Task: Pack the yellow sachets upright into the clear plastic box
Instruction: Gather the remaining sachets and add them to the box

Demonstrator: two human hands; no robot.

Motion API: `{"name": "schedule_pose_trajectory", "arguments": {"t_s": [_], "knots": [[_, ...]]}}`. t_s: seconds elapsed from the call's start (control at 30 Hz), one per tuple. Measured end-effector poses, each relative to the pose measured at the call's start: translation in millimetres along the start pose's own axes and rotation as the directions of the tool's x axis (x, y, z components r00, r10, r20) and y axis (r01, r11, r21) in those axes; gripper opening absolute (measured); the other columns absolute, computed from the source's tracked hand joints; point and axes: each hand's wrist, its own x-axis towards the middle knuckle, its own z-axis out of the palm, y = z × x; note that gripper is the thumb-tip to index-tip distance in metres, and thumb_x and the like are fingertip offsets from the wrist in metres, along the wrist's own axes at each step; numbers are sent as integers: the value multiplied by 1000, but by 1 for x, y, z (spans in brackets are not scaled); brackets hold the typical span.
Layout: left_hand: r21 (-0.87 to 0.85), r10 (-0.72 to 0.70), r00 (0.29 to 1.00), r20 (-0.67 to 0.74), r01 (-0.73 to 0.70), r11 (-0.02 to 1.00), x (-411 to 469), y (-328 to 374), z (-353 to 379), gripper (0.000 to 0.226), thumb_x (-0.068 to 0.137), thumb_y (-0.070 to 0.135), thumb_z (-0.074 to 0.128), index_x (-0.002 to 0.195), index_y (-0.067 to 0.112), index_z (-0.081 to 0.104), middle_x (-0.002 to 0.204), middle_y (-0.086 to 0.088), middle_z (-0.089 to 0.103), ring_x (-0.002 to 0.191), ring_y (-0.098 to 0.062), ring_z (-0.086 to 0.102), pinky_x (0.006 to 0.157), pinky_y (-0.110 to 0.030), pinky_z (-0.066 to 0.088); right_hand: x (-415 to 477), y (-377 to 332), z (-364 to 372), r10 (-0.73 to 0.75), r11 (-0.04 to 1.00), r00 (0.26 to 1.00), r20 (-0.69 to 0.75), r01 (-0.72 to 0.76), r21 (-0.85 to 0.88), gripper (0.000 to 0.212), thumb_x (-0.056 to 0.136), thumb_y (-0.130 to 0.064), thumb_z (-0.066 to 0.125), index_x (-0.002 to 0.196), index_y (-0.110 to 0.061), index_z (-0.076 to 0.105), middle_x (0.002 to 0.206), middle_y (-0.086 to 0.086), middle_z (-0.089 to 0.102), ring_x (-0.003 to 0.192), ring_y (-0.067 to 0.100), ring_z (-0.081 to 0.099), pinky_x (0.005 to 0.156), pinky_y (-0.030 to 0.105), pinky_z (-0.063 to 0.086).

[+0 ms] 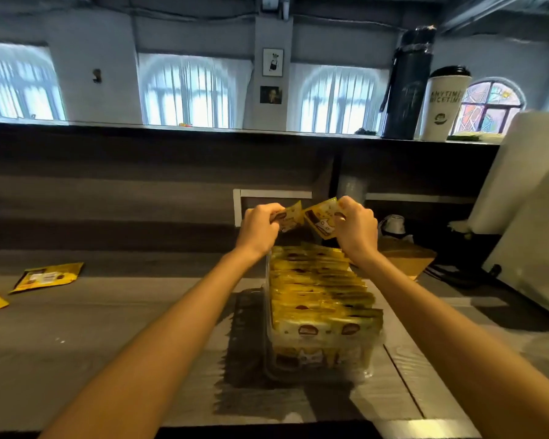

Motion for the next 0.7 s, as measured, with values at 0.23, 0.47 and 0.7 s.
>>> {"name": "schedule_pose_trajectory", "arguments": {"t_s": [0.23,0.47,0.7], "knots": [[-78,-5,988,157,17,997,18,-3,28,31,93,-3,43,117,4,62,117,-15,64,115,-24,57,90,-26,47,8,27,8,-9,1000,1000,15,9,1,20,93,-6,49,111,-2,58,110,21,66,100,39,62,80,49,55],[-152,7,970,242,31,988,27,0,18,20,93,3,47,105,0,63,109,-16,63,101,-19,56,80,-30,50,10,33,16,-13,999,1000,11,12,36,24,95,-5,45,116,-3,55,111,19,65,101,35,62,82,49,55],[-9,-51,914,402,59,998,31,-2,15,17,90,0,49,96,4,65,96,-12,63,101,-27,61,83,-38,51,11,28,12,-27,982,993,115,5,191,33,89,5,37,114,-1,57,109,22,63,102,35,58,88,49,52]]}}
